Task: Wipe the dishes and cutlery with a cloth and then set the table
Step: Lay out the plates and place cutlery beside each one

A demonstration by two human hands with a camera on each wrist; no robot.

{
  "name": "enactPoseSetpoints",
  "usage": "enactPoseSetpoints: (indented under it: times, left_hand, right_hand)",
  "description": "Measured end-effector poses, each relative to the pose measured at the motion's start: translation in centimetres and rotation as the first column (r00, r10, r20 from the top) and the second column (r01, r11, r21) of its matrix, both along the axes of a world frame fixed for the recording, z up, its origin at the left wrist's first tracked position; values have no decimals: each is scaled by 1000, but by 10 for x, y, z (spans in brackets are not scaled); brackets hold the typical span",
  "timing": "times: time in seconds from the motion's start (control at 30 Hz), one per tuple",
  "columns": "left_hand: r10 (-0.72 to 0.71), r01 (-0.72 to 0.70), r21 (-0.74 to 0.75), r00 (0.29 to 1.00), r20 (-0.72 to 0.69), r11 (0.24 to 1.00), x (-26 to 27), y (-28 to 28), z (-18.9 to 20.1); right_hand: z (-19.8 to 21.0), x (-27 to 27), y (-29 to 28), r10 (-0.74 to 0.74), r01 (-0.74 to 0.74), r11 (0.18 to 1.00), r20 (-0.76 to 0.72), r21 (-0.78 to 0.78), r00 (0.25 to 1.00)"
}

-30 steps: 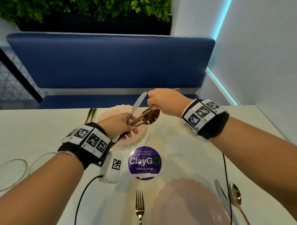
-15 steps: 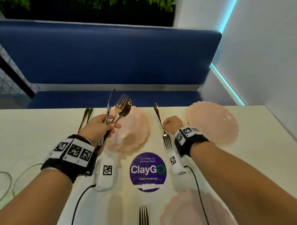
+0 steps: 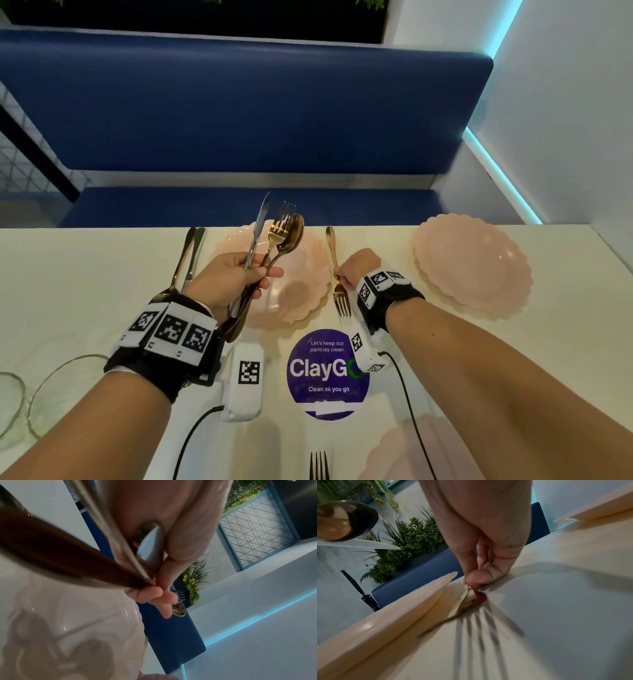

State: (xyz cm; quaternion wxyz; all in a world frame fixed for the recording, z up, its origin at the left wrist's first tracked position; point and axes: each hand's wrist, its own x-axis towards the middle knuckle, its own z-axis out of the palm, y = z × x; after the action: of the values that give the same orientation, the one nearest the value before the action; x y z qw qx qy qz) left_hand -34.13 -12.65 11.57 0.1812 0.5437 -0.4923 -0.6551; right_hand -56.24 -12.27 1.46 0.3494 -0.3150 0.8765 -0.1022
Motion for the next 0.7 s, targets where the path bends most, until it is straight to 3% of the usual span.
enactPoseSetpoints:
  times: [0.23,0.27,0.33,0.4,0.47,0.53,0.6,0.63,0.67,0.7]
  left_hand:
    - [-28,28,-18,1000,-3,999,-10,7,0]
    - [-30,30,-28,1000,-5,999,-12,9,2]
    - [-32,32,-43,999,-7,999,-14,11,4]
    - [-38,38,-60,999,-2,997,-17,13,6]
    - [-69,72,-107,997,35,992,-21,15,6]
    - [-134,151,-168,985,112,974,-28,19,6]
    - [-217,258,-216,957,194,942,-37,23,7]
    - [-259,310,-233,939,227,922,-43,25,9]
    - [-296,357,-247,922,249,901,-48,26,10]
    - [-330,397,-258,906,265,881,-53,27,12]
  right_hand:
    - [5,-11,8,-23,45,992,172,-122,985]
    - [12,-11,11,1,15,992,121,-127,993]
    - [28,-13,16,35,-60,982,-138,-179,990]
    - [54,-11,20,-11,-101,889,-241,-447,970]
    - [89,-2,30,66,-237,701,-269,-673,961]
    - [122,14,37,349,-515,555,-379,-654,857]
    - [137,31,41,633,-802,448,-493,-396,597]
    - [138,37,42,714,-877,412,-509,-249,480]
    - [138,41,45,756,-906,396,-508,-147,413]
    - [136,42,47,774,-911,401,-494,-101,396]
